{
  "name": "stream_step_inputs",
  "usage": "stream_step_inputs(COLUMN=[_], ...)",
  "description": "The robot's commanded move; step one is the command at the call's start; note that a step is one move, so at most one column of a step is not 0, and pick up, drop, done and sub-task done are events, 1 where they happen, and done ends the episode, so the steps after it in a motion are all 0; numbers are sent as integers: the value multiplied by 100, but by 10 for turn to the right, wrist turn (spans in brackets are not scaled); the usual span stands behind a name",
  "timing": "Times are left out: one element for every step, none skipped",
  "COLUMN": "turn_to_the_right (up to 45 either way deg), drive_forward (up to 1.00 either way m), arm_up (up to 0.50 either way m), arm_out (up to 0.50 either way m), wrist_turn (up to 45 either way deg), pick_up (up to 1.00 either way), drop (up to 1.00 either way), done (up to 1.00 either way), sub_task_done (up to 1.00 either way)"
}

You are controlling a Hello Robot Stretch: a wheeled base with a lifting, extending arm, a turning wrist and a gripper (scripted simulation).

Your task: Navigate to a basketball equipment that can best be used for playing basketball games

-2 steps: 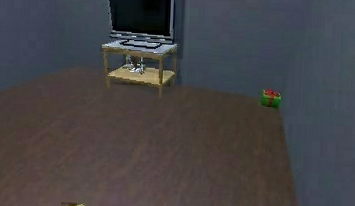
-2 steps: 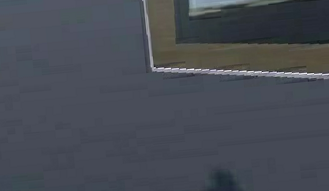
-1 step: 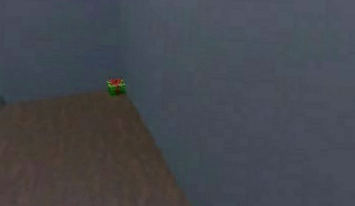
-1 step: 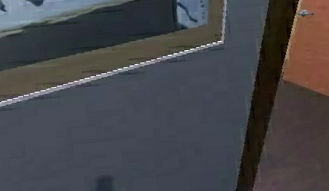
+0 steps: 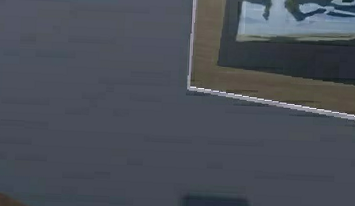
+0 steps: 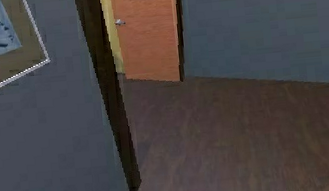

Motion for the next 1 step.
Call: stream_step_inputs(turn_to_the_right=[120], drive_forward=[0], arm_up=[0], arm_out=[0], wrist_turn=[0], pick_up=[0], drop=[0], done=[0], sub_task_done=[0])
